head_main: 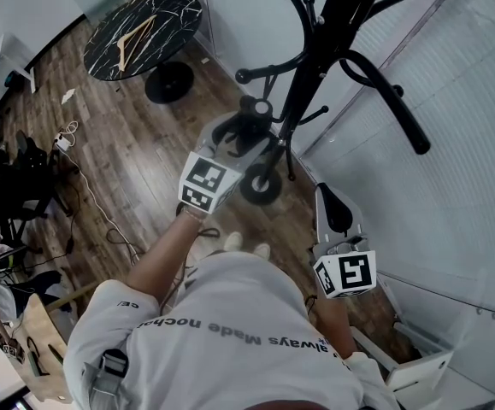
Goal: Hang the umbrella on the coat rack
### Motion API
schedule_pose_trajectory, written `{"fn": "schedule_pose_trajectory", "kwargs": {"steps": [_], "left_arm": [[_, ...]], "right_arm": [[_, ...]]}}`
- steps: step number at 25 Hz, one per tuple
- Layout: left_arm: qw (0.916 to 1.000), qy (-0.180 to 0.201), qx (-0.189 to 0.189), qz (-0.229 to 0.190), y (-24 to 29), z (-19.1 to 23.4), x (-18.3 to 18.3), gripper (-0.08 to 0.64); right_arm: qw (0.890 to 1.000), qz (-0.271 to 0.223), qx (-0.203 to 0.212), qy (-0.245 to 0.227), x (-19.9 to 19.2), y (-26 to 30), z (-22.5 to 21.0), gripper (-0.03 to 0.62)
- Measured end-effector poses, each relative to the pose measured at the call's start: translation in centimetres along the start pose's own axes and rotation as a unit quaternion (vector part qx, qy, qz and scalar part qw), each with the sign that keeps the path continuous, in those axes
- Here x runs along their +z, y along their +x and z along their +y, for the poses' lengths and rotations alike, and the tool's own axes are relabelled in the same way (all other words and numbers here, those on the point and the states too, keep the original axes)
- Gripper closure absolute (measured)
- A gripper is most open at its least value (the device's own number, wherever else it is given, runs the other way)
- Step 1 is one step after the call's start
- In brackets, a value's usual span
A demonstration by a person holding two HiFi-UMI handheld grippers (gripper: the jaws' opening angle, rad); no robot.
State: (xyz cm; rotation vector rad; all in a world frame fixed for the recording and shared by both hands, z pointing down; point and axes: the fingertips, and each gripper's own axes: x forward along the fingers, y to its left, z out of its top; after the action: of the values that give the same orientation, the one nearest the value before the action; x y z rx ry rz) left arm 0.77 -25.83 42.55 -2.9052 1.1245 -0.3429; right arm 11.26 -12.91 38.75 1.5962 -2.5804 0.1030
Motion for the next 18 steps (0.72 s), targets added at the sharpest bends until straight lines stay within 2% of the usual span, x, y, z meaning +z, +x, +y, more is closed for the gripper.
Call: {"fn": "schedule_pose_trajectory", "kwargs": {"steps": [6, 12, 18], "left_arm": [[0.9989, 0.006, 0.011, -0.045, -2.8, -0.2, 3.4, 0.288], [0.9984, -0.002, -0.008, -0.056, -5.8, -2.0, 5.1, 0.365], [0.997, -0.024, -0.012, -0.072, -8.4, -3.7, 6.1, 0.439]], "right_arm": [[1.0, -0.002, 0.001, -0.004, 0.6, 0.0, 0.0, 0.591], [1.0, -0.008, 0.003, 0.0, 1.3, 0.0, 0.5, 0.591], [1.0, -0.012, 0.013, -0.002, 1.7, -0.1, 0.9, 0.591]]}}
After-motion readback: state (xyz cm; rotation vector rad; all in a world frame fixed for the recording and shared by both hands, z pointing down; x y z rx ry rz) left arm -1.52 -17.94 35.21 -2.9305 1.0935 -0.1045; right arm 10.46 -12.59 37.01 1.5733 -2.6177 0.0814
